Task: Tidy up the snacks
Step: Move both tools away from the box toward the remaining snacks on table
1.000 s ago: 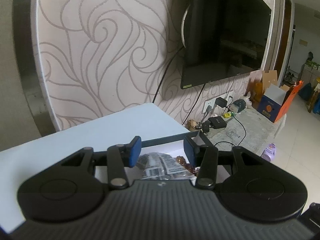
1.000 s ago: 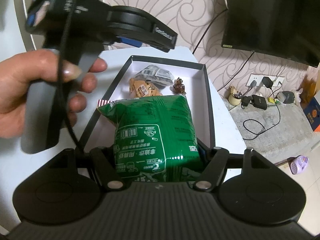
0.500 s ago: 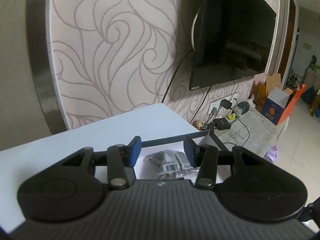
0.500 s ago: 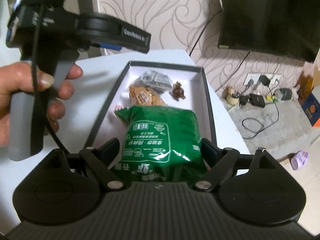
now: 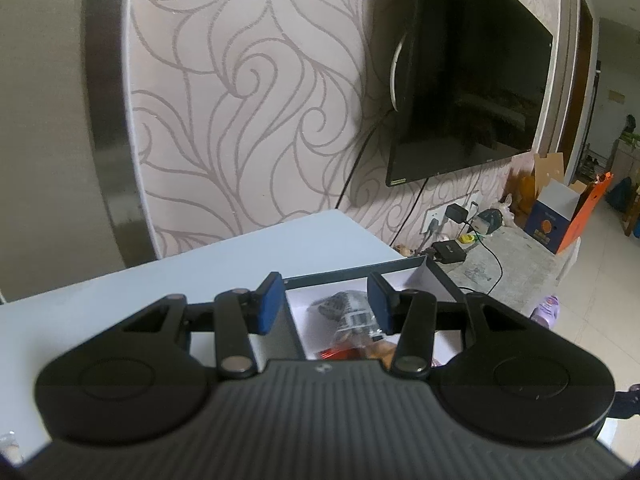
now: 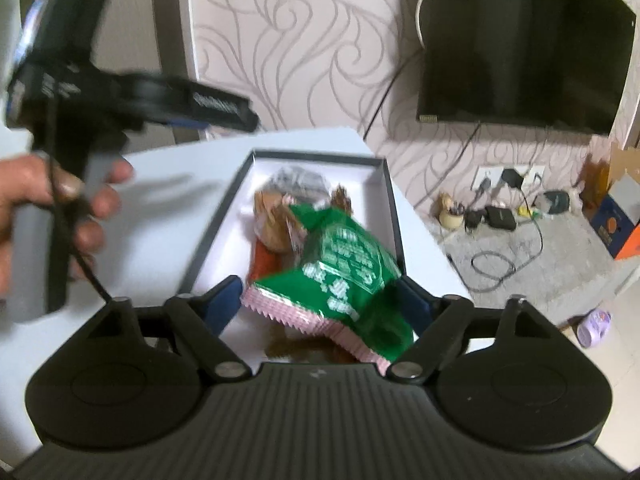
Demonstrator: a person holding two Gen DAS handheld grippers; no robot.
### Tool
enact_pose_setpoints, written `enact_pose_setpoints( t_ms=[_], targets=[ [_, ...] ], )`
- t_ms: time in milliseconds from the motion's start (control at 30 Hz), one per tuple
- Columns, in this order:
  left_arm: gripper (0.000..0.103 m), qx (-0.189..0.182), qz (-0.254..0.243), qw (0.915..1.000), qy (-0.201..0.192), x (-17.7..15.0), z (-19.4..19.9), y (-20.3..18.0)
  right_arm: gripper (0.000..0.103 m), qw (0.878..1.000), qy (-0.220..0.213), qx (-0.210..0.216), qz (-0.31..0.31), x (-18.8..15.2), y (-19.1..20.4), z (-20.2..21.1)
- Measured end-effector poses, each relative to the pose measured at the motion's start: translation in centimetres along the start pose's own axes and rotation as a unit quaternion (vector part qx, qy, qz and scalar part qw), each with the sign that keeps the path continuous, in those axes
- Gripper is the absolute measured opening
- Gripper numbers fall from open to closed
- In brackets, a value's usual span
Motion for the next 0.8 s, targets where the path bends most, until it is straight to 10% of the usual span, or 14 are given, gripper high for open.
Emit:
enact_pose_setpoints(
  t_ms=[800],
  targets=[
    [0.050,0.009,0.008,0.9999,0.001,-2.4,3.8,1.3,0.089,1.000,0.016,-0.013,-0.011,-1.8,1.1,0.4]
  ],
)
Point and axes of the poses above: each gripper's, at about its wrist camera, not at the fingertips, and z roughly against the way its jaws point, y to its left, x to its top, the point moved 4 cm from there along -z, roughly the way its jaws point, and after that the axes turned 10 degrees about y, right-handed, at the moved point
